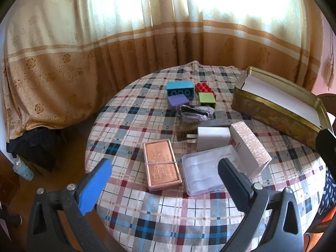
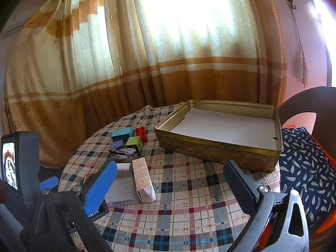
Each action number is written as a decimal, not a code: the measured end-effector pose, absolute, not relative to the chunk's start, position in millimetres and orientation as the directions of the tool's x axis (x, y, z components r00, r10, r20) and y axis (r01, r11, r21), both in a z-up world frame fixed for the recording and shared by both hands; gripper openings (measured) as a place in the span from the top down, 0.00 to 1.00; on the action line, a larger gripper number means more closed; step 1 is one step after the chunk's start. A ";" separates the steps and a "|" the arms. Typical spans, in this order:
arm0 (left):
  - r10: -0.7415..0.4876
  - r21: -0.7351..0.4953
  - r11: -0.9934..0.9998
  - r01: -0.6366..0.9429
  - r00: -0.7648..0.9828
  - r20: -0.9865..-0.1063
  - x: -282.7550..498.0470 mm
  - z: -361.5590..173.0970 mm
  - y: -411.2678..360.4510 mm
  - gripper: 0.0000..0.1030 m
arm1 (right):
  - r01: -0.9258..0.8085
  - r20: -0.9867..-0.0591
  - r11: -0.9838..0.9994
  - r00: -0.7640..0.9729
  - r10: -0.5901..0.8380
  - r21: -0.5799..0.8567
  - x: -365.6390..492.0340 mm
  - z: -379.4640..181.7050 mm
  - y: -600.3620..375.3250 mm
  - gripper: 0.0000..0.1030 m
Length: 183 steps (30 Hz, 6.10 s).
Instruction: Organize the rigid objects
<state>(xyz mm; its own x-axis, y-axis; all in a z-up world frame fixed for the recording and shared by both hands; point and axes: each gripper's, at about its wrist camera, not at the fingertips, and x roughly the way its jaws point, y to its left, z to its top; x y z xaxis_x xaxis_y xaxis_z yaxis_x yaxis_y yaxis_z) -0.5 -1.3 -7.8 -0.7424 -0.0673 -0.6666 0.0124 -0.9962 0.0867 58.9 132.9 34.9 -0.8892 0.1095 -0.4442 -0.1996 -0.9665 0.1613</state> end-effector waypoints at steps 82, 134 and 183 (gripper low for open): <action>-0.041 0.057 -0.998 -0.004 -0.657 -0.753 -54.6 -41.5 -54.0 0.57 | -0.029 -0.730 -0.949 -0.647 -0.222 0.314 -49.1 -43.2 143.7 0.73; 0.387 -0.018 -0.866 -0.500 -0.647 -0.657 -111.2 23.0 218.8 0.57 | -0.430 -0.551 -0.883 -0.791 0.268 0.187 -17.7 10.2 320.6 0.72; 0.119 0.099 -0.967 -0.233 -0.763 -0.635 -53.5 8.2 94.8 0.01 | -0.322 -0.509 -0.893 -0.851 0.128 0.314 25.6 6.3 240.6 0.21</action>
